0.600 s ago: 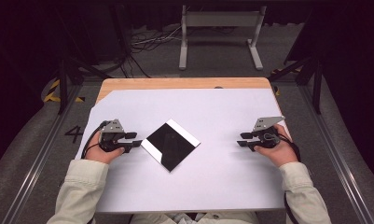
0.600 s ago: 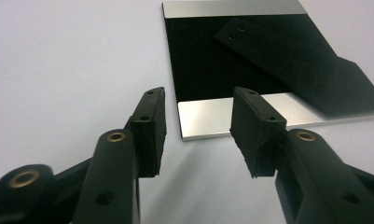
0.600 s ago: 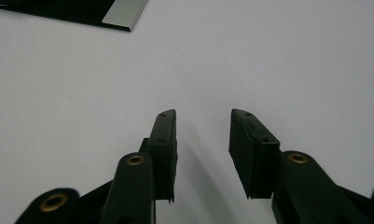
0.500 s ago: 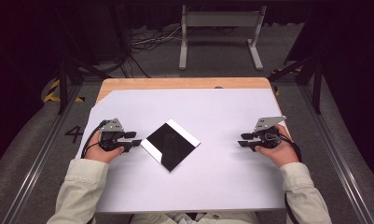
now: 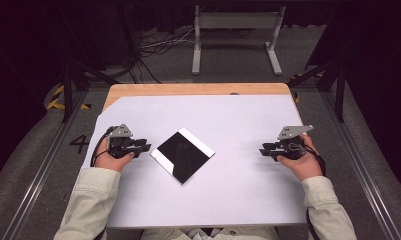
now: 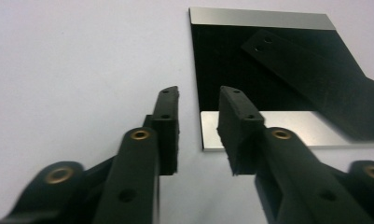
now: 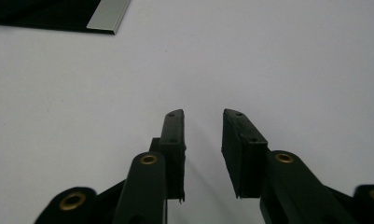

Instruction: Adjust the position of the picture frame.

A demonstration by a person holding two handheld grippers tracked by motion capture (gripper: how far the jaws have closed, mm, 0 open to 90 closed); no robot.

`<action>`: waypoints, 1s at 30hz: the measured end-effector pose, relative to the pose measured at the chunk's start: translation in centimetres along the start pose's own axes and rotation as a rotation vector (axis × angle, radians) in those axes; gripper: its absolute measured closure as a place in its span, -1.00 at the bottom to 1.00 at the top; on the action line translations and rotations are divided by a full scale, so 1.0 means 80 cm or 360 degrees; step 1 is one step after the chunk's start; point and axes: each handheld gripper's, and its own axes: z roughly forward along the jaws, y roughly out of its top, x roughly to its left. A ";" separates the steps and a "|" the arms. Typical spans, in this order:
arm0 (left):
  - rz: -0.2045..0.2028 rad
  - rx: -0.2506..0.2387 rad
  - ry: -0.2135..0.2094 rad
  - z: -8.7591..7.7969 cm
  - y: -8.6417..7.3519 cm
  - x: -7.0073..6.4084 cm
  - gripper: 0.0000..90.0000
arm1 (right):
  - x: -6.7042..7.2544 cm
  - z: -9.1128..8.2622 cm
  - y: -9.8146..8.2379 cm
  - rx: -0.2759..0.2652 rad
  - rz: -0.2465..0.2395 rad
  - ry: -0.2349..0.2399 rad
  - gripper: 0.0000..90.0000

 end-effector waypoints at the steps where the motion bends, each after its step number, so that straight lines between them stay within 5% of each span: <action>1: -0.0005 -0.0002 0.0006 0.001 0.000 0.000 0.66 | 0.000 -0.002 -0.001 -0.0007 0.0013 -0.0007 0.63; 10: -0.0031 0.0031 0.0032 0.011 0.004 0.001 0.99 | -0.001 -0.014 -0.009 -0.0027 0.0107 -0.0042 1.00; 30: -0.0068 0.0168 0.0040 0.036 0.013 0.004 1.00 | 0.003 -0.031 -0.022 0.0021 0.0171 -0.0078 1.00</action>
